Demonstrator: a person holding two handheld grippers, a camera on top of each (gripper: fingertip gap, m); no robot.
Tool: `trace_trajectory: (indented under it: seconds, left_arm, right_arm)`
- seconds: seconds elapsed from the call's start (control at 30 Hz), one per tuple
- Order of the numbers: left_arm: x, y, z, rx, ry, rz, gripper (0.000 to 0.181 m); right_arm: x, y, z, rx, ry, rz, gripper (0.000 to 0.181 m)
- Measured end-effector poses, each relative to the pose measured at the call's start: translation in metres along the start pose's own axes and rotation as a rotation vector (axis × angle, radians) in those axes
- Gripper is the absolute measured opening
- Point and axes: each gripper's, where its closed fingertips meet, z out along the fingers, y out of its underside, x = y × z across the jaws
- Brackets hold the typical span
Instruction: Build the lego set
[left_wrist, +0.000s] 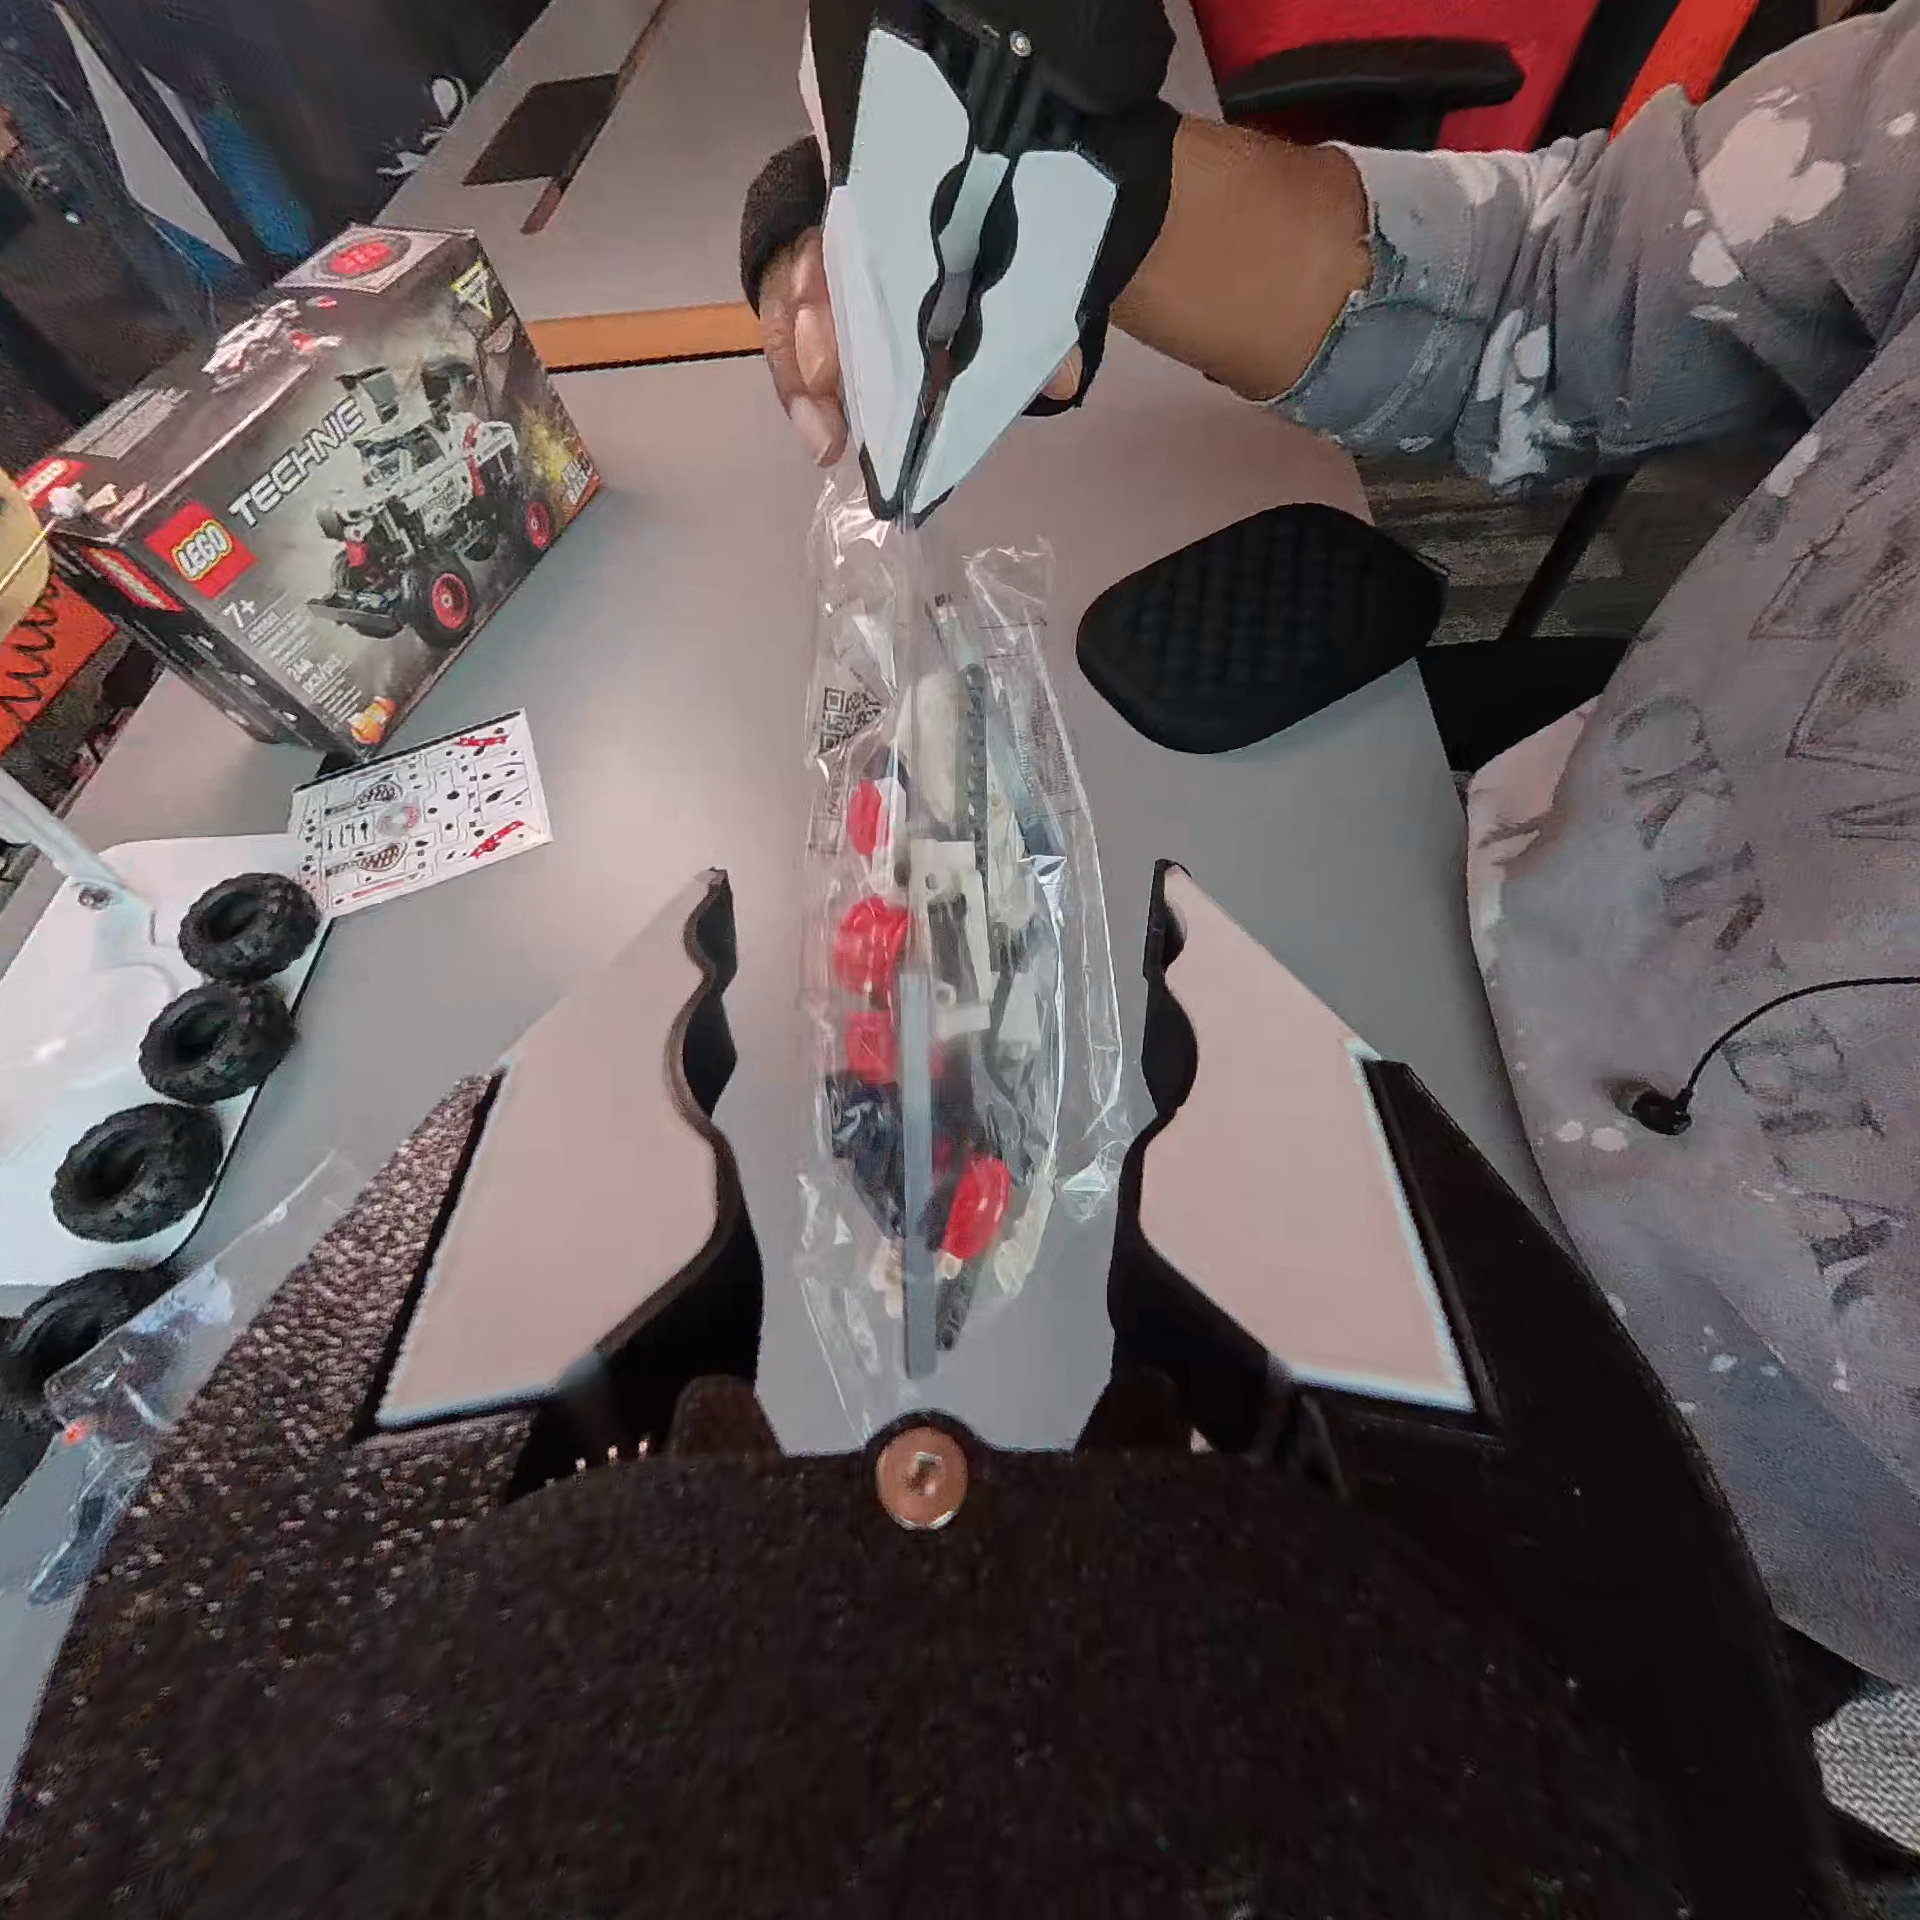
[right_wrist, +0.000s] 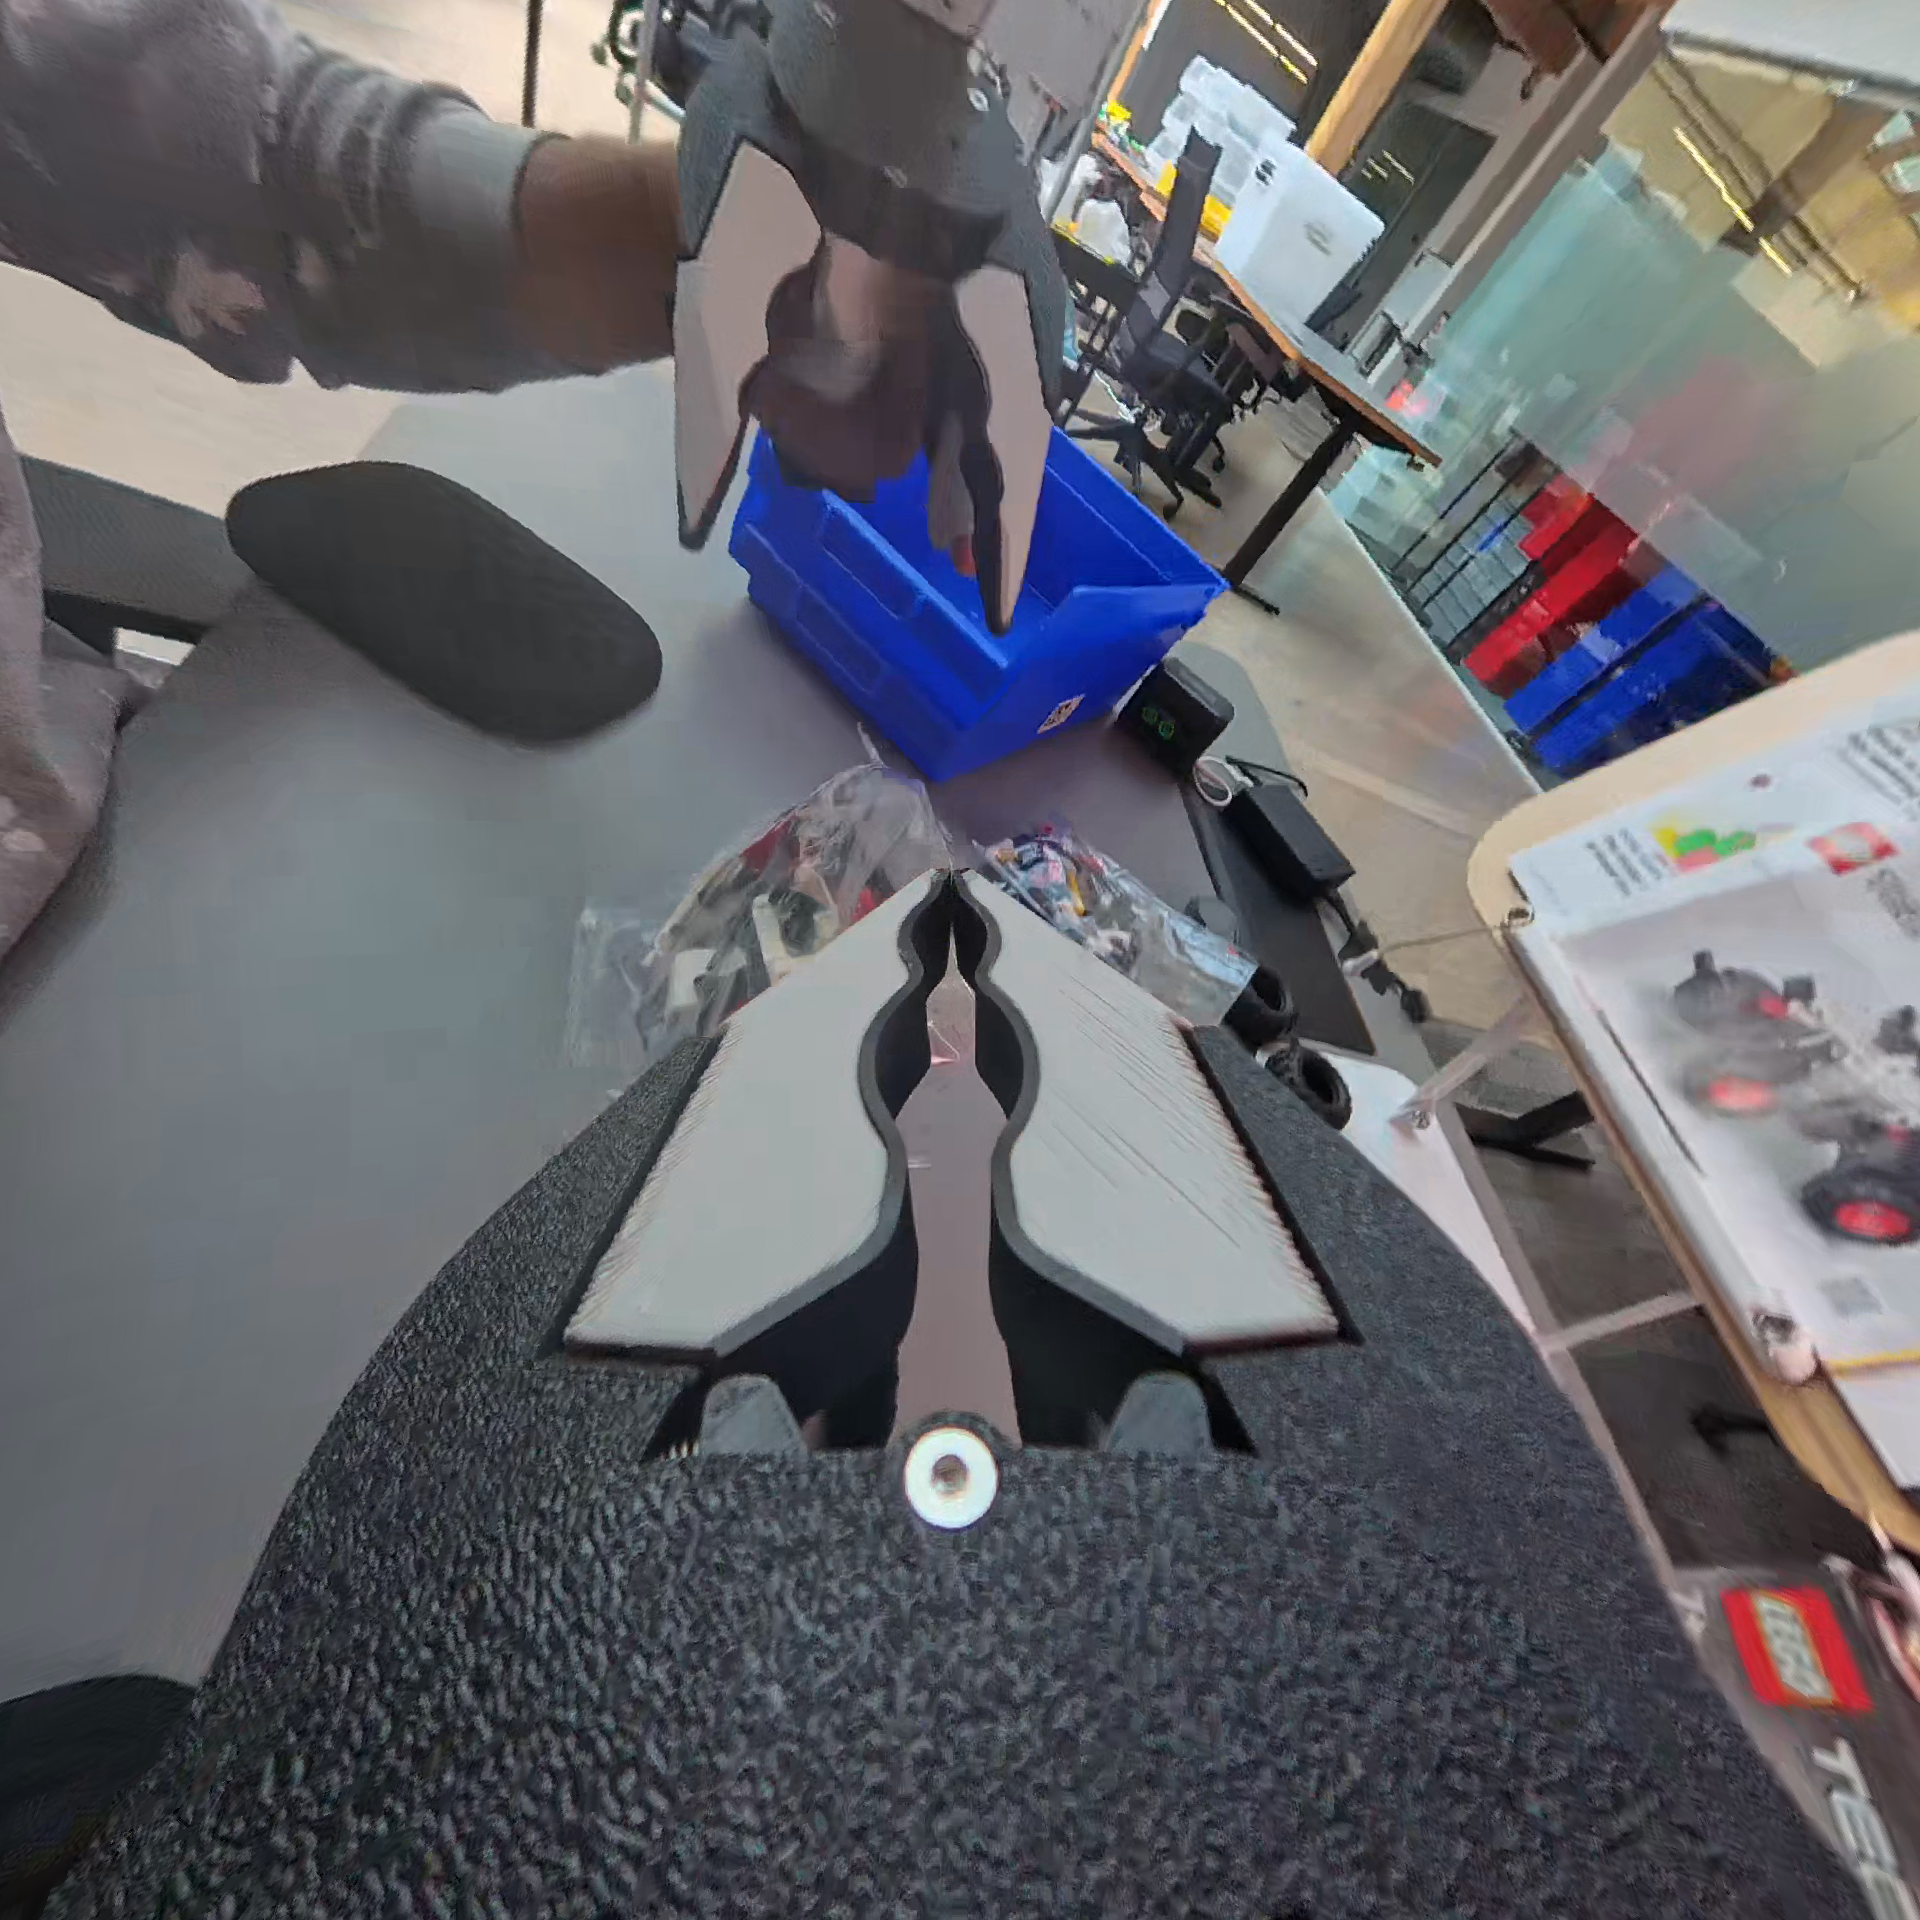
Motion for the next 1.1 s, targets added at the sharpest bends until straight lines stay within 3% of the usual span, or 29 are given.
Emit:
trace_trajectory:
  seconds: [0.1, 0.13, 0.2, 0.23, 0.33, 0.4, 0.5, 0.63, 0.7, 0.77, 0.87, 1.1]
  left_arm:
    - [0.005, -0.019, 0.027, 0.008, 0.141, -0.011, 0.080]
    - [0.010, -0.022, 0.035, 0.005, 0.210, -0.040, 0.069]
    - [0.010, -0.024, 0.045, 0.004, 0.263, -0.074, 0.029]
    - [0.005, -0.024, 0.048, 0.022, 0.245, -0.095, 0.023]
    - [-0.009, -0.016, 0.046, 0.111, 0.182, -0.193, 0.013]
    - [-0.017, -0.005, 0.040, 0.174, 0.116, -0.246, 0.010]
    - [-0.025, 0.005, 0.025, 0.277, 0.048, -0.350, 0.007]
    - [-0.031, 0.010, 0.013, 0.359, -0.033, -0.396, 0.006]
    - [-0.030, 0.007, 0.011, 0.383, -0.050, -0.405, 0.005]
    - [-0.030, 0.005, 0.007, 0.395, -0.072, -0.398, 0.005]
    - [-0.038, 0.007, -0.010, 0.429, -0.116, -0.385, 0.002]
    - [-0.027, 0.014, -0.008, 0.407, -0.048, -0.365, 0.002]
  right_arm:
    - [-0.001, -0.034, 0.016, 0.003, -0.057, -0.115, 0.000]
    - [-0.002, -0.042, 0.021, -0.005, -0.068, -0.149, 0.000]
    - [-0.002, -0.048, 0.029, -0.021, -0.058, -0.184, 0.000]
    - [0.000, -0.048, 0.030, -0.027, -0.036, -0.167, 0.002]
    - [0.027, -0.043, 0.009, 0.051, 0.151, -0.017, 0.033]
    - [0.045, -0.030, -0.024, 0.134, 0.264, 0.173, 0.052]
    - [0.049, 0.000, -0.060, 0.246, 0.355, 0.424, 0.056]
    - [0.015, 0.040, -0.032, 0.185, 0.318, 0.637, 0.066]
    - [0.002, 0.042, -0.010, 0.176, 0.284, 0.692, 0.058]
    - [-0.006, 0.028, 0.004, 0.215, 0.218, 0.693, 0.023]
    - [0.000, 0.012, -0.003, 0.232, 0.194, 0.601, 0.001]
    - [-0.001, 0.004, -0.015, 0.181, 0.043, 0.374, 0.000]
